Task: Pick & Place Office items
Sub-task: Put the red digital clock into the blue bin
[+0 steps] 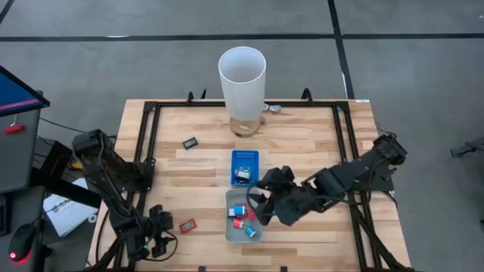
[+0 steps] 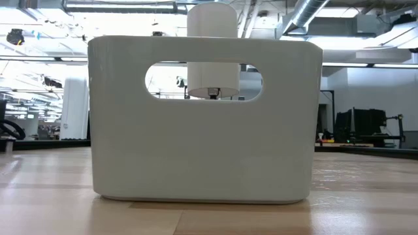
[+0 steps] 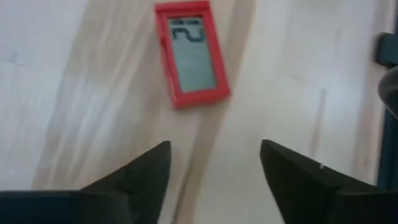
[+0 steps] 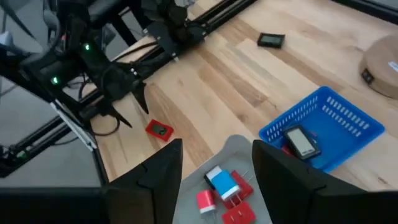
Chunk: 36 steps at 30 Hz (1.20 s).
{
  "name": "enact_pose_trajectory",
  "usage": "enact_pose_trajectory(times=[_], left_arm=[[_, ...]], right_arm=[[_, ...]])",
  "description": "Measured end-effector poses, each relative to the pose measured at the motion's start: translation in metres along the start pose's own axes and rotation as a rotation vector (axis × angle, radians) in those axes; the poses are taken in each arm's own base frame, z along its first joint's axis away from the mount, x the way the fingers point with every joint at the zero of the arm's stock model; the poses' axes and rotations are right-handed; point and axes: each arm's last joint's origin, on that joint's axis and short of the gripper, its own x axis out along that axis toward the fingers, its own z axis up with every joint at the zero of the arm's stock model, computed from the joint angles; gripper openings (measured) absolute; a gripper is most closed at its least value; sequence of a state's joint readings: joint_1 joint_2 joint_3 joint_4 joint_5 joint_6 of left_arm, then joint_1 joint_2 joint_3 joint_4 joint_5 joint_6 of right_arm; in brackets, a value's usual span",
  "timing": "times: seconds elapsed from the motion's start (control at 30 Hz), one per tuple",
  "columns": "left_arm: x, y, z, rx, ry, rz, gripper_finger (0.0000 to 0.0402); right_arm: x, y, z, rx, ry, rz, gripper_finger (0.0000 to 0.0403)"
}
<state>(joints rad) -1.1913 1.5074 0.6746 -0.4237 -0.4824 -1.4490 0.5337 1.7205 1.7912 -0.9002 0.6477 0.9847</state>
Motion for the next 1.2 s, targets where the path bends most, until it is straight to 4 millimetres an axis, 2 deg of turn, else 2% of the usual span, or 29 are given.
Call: enact_pose_trajectory(times=[0.17,0.3,0.63,1.2], left_arm=[[0.009,0.002,0.01,-0.05,-0.017,0.031,0.0293],[0.015,0.003,0.018,-0.095,-0.031,0.045,0.03],[0.036,0.005,0.021,-0.125,-0.048,0.103,0.0269],[0.043,0.008,0.018,-0.108,-0.081,0.143,0.0181]], right_arm=[[-0.008,0.002,-0.01,0.017,0.003,-0.022,0.0186],[-0.012,0.002,-0.014,0.014,0.014,-0.029,0.0186],[-0.019,0.006,-0.022,-0.007,0.008,-0.026,0.0186],[-0.04,0.017,-0.042,0.024,-0.066,-0.004,0.0185]])
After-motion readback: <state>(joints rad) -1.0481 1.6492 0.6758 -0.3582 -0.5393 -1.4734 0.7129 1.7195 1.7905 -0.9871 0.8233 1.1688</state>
